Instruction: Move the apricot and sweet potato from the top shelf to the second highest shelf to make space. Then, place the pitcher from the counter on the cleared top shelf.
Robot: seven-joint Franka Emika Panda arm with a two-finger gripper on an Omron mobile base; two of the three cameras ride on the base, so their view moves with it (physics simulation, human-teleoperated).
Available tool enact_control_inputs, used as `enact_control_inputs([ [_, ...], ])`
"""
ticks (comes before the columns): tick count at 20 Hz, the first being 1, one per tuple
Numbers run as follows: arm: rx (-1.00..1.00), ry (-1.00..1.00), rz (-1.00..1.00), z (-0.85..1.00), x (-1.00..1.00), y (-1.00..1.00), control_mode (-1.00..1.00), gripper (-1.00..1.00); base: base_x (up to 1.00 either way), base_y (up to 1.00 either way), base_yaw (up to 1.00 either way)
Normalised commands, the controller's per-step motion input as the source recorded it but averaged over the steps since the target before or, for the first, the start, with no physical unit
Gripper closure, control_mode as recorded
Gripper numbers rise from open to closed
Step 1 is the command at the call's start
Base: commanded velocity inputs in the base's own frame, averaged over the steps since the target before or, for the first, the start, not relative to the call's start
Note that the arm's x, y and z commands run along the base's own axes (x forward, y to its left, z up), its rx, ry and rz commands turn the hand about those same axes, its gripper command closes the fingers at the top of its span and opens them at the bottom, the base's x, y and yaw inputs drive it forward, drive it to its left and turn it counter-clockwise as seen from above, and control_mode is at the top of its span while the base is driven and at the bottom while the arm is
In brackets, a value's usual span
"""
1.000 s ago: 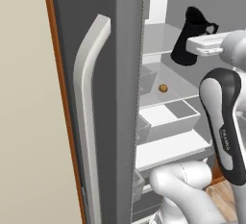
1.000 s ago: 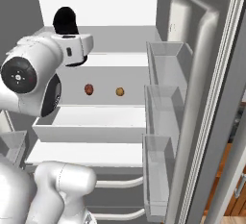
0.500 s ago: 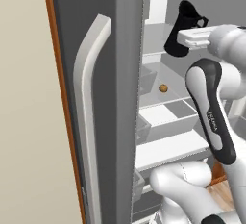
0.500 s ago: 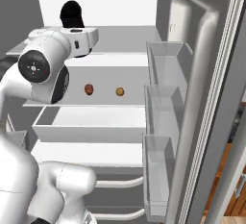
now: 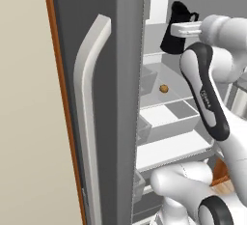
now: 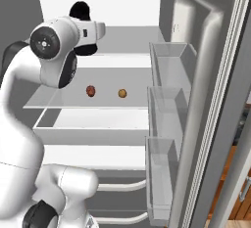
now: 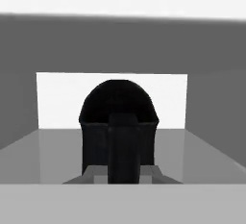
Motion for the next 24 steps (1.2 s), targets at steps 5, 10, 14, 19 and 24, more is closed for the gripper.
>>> enact_control_inputs([
  [5, 0.00, 0.03, 0.01, -0.01, 0.59, 0.02, -1.00, 1.00, 0.00, 0.00, 0.00],
  [10, 0.00, 0.00, 0.02, -0.14, 0.63, 0.09, -1.00, 1.00, 0.00, 0.00, 0.00],
  [14, 0.00, 0.00, 0.01, -0.26, 0.69, 0.11, -1.00, 1.00, 0.00, 0.00, 0.00],
  [19, 0.00, 0.00, 0.01, -0.29, 0.70, 0.07, -1.00, 1.00, 0.00, 0.00, 0.00],
  [24, 0.00, 0.00, 0.01, -0.29, 0.69, 0.03, -1.00, 1.00, 0.00, 0.00, 0.00],
])
